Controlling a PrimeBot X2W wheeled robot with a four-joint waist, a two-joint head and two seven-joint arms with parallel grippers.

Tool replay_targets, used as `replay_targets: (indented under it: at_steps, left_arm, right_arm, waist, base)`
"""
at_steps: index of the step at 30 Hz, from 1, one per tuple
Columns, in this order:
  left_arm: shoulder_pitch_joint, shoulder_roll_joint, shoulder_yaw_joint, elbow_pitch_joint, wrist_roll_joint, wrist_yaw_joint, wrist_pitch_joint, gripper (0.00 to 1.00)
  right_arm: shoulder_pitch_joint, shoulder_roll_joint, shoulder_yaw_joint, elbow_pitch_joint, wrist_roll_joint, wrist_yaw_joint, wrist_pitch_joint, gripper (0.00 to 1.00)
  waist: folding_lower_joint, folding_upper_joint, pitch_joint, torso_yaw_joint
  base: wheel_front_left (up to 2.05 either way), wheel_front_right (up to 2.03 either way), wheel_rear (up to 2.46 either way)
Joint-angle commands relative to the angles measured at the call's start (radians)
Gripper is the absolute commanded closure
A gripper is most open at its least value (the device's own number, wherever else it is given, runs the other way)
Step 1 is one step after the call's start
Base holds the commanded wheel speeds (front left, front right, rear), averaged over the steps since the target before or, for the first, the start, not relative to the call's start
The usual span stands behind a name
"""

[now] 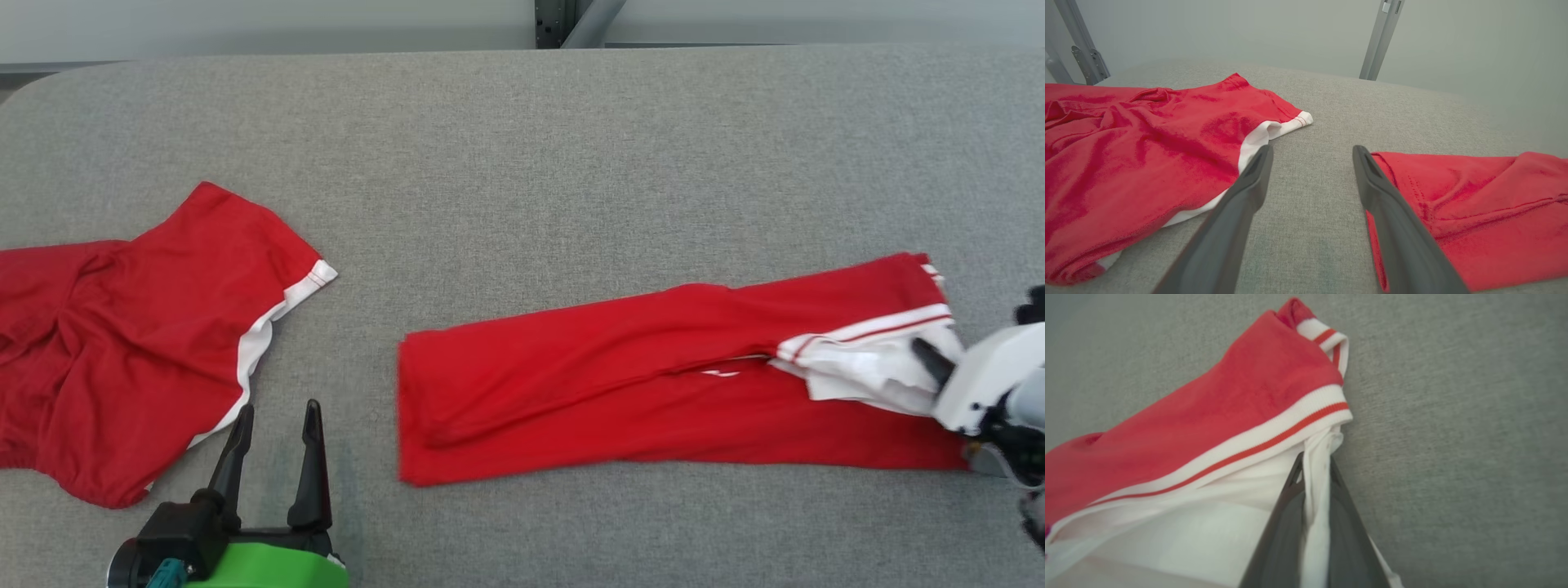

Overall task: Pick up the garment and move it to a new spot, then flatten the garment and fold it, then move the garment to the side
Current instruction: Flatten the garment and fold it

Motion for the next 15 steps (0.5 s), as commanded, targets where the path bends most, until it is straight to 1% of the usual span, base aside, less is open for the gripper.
replay_targets:
  at_steps: [1,6,7,9,11,13,15]
  left_arm:
    - [-0.029,-0.001,-0.002,0.007,0.004,-0.008,-0.002,0.0]
    - [-0.033,-0.002,0.003,0.011,0.008,-0.016,-0.002,0.0]
    - [-0.033,-0.002,0.003,0.011,0.008,-0.016,-0.002,0.0]
    - [-0.023,-0.002,0.004,0.009,0.002,-0.016,-0.002,0.0]
    - [-0.015,-0.003,0.003,0.009,-0.001,-0.017,-0.002,0.0]
    - [-0.007,-0.002,0.001,0.008,-0.005,-0.015,-0.002,0.0]
    - [-0.005,-0.002,-0.001,0.001,-0.012,-0.007,-0.002,0.0]
  right_arm:
    - [0.023,-0.084,-0.034,0.034,0.026,-0.007,0.023,1.0]
    - [0.013,-0.226,-0.142,0.06,0.079,-0.005,0.036,1.0]
    - [0.013,-0.226,-0.142,0.06,0.079,-0.005,0.036,1.0]
    - [0.008,-0.273,-0.172,0.031,0.088,-0.005,0.036,1.0]
    - [0.015,-0.275,-0.176,-0.045,0.12,-0.004,0.05,1.0]
    - [0.052,-0.276,-0.153,-0.177,0.164,-0.004,0.074,1.0]
    - [0.103,-0.26,-0.118,-0.346,0.206,-0.004,0.099,1.0]
  waist:
    - [0.0,0.0047,-0.003,0.006]
    - [0.0,0.0047,-0.007,0.014]
    - [0.0,0.0047,-0.007,0.014]
    - [0.0,0.0047,-0.008,0.016]
    - [0.0,0.0047,-0.012,0.017]
    - [0.0,0.0047,-0.018,0.019]
    - [0.0,0.0047,-0.021,0.019]
  base:
    - [0.0,0.0,0.0]
    - [0.0,0.0,0.0]
    - [0.0,0.0,0.0]
    - [0.0,0.0,0.0]
    - [0.0,0.0,0.0]
    - [0.0,0.0,0.0]
    - [0.0,0.0,0.0]
